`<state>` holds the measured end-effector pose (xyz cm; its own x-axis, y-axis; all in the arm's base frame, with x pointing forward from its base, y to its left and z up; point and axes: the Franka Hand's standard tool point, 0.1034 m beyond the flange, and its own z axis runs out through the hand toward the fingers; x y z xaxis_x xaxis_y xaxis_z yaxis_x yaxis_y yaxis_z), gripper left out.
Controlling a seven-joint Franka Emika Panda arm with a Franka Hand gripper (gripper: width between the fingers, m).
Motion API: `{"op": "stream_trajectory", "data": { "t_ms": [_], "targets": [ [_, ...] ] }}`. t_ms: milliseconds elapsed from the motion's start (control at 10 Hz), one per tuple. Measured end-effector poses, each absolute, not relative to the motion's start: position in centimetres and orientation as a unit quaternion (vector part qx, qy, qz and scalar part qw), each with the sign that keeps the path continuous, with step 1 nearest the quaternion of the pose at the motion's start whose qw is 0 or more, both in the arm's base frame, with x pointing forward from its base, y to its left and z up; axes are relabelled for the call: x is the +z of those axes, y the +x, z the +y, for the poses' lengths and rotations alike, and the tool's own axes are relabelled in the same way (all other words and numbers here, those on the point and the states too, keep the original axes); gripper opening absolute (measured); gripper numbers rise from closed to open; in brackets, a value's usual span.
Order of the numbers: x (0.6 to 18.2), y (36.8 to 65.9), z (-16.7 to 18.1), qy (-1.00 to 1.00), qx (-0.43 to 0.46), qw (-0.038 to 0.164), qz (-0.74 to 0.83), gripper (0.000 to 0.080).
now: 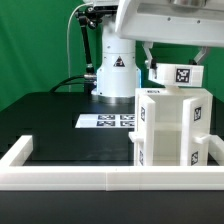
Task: Assemble cabinet
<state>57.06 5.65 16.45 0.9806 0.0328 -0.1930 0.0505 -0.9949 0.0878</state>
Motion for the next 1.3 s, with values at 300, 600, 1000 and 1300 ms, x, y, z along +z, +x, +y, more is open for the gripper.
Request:
{"op": "stream_trajectory", "data": {
  "t_ms": [300,600,1000,1300],
  "targets": [
    [16.46,57.04,5.88,0.994,-0.091,0.048,0.02,0.0561],
    [16.44,57.05,5.87,0.994,-0.091,0.048,0.02,0.0575],
    [16.39,57.04,5.86,0.994,-0.092,0.048,0.02,0.0796],
    [16.55,57.13,5.73,0.995,-0.09,0.046,0.026,0.0796]
  ]
}}
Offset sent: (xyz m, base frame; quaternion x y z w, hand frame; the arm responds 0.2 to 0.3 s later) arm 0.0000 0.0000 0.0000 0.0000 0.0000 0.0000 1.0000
